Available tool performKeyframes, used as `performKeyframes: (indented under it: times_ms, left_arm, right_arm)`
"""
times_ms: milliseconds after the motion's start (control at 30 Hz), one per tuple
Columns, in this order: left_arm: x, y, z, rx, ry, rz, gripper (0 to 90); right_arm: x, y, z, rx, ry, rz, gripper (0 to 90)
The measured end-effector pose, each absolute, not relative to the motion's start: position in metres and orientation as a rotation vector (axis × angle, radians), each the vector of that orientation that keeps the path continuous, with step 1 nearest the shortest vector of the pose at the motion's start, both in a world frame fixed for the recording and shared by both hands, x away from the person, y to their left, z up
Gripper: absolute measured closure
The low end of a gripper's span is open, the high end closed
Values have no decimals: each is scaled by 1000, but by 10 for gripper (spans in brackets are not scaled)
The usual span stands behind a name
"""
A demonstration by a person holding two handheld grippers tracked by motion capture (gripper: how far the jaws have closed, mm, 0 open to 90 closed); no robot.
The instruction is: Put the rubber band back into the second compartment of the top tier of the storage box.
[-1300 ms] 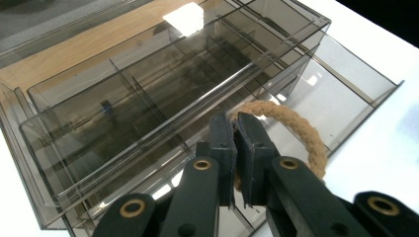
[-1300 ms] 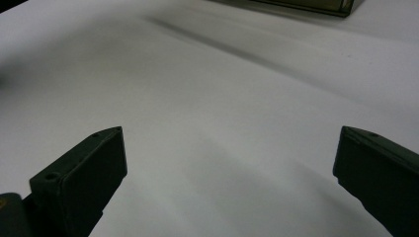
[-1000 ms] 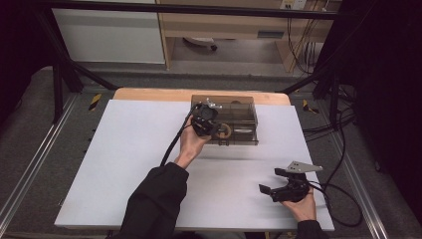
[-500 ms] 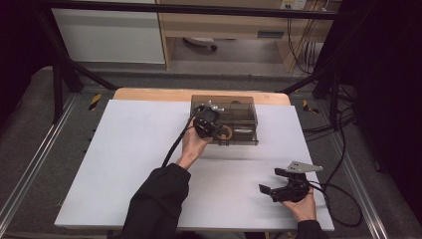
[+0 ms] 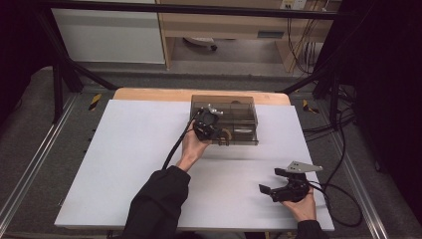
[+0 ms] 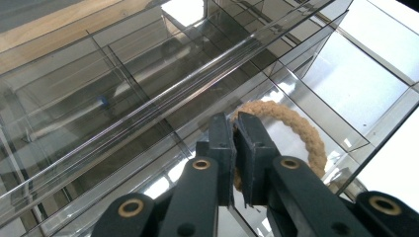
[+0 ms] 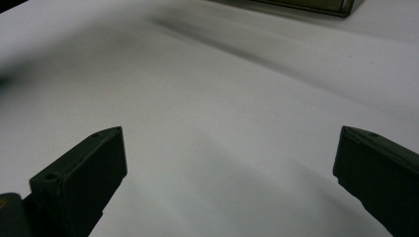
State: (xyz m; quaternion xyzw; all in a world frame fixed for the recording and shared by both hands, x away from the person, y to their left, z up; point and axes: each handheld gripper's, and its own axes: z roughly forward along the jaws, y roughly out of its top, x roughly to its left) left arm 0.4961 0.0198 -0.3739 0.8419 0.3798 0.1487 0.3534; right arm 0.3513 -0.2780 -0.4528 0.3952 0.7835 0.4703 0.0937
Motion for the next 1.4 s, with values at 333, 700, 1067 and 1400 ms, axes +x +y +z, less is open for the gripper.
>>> performKeyframes:
  times_ms: [333, 700, 1067, 1400]
  left_arm:
    - [495, 20, -372, 2175, 955, 374, 782]
    - [485, 26, -360, 2167, 903, 399, 609]
    - [471, 41, -349, 2148, 872, 402, 424]
    - [457, 68, -346, 2128, 858, 410, 289]
  right_arm:
    - [351, -278, -453, 1169, 2325, 1396, 7]
    - [351, -278, -453, 1174, 2322, 1400, 7]
    - [351, -278, -453, 1173, 2321, 1398, 7]
    - [351, -278, -453, 1176, 2320, 1396, 7]
